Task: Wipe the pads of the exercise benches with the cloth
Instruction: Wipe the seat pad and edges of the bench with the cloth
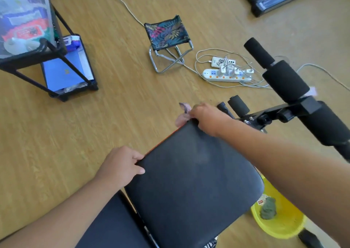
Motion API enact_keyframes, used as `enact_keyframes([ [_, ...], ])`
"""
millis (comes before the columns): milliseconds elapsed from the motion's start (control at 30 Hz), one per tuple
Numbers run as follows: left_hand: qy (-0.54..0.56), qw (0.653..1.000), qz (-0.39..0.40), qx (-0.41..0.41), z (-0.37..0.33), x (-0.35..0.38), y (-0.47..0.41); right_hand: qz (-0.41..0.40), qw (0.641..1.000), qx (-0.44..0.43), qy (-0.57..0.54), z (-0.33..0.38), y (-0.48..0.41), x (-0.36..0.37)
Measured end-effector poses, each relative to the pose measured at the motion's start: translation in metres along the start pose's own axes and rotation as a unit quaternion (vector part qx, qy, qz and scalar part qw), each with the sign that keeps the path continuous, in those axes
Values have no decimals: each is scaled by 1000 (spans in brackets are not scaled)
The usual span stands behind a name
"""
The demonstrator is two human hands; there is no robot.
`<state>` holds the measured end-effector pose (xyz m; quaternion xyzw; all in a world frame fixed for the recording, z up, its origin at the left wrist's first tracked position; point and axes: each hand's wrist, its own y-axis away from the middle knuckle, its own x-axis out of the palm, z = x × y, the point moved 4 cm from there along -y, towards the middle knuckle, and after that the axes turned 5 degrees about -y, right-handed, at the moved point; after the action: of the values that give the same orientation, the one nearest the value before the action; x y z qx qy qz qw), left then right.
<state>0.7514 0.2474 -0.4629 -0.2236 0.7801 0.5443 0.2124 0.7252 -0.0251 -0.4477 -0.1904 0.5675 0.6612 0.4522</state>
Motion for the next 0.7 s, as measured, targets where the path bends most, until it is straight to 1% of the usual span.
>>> enact_keyframes([
  [67, -14, 1000, -15, 9, 1, 2, 0, -26, 992, 116, -51, -42, 3, -3],
  [100, -22, 1000, -17, 11, 2, 3, -1, -44, 981, 157, -108, -58, 10, 6],
  [133, -31, 999, -18, 10, 2, 3, -1, -66, 966, 188, -166, -70, 22, 17],
  [200, -42, 999, -14, 4, 2, 3, -2, -107, 943, 220, -226, -79, 65, 41],
  [233, -44, 999, -14, 3, 2, 2, -3, -115, 937, 229, -236, -85, 91, 54],
  [267, -47, 999, -14, 4, 1, 1, -4, -105, 938, 239, -230, -91, 117, 68],
  [333, -49, 999, -9, 7, -3, 1, -4, -61, 944, 267, -184, -104, 154, 84],
  [400, -46, 999, -12, 2, -2, -1, -4, -36, 935, 292, -195, -109, 146, 80],
  [433, -44, 999, -10, 0, -1, -1, -4, -34, 934, 289, -208, -100, 127, 67],
  [467, -43, 999, -6, -1, -1, -1, -4, -56, 935, 268, -226, -89, 102, 51],
  [533, -33, 999, -3, -3, -2, 1, -4, -122, 941, 198, -245, -60, 48, 16],
  [567, -31, 999, -9, -4, -1, 3, -5, -139, 943, 174, -247, -43, 28, 1],
  [633, -32, 999, -20, -10, 0, 5, -8, -154, 939, 145, -269, -23, 10, -8],
  [700, -33, 999, -19, -15, 1, 7, -11, -183, 942, 140, -244, -26, 25, 0],
])
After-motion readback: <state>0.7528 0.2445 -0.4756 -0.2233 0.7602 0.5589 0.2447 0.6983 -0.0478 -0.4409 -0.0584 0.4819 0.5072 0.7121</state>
